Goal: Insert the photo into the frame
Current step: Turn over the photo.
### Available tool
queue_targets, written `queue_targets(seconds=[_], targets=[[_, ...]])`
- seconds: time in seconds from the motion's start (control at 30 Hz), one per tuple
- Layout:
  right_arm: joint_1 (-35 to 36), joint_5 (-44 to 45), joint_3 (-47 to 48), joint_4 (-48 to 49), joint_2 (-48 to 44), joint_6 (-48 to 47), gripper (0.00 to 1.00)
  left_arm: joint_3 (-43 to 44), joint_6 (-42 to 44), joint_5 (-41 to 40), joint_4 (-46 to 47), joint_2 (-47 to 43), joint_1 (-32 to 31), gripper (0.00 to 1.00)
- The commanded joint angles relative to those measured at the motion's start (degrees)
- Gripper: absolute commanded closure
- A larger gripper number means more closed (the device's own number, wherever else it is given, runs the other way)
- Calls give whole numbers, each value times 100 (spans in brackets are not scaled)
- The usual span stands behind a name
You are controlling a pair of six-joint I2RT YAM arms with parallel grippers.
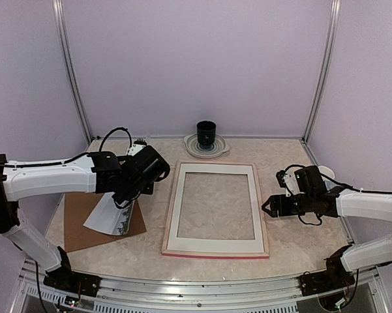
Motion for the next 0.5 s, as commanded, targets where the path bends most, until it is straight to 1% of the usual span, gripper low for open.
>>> queue_targets(seconds=[0.0,0.2,0.47], targets=[[50,71,62,70,6,42,23,205,72,281,-40,-325,-97,100],[45,94,62,65,6,50,23,370,287,885,320,-712,-207,100],[50,99,71,61,-1,48,23,817,563,1422,632,-1086,-366,100]])
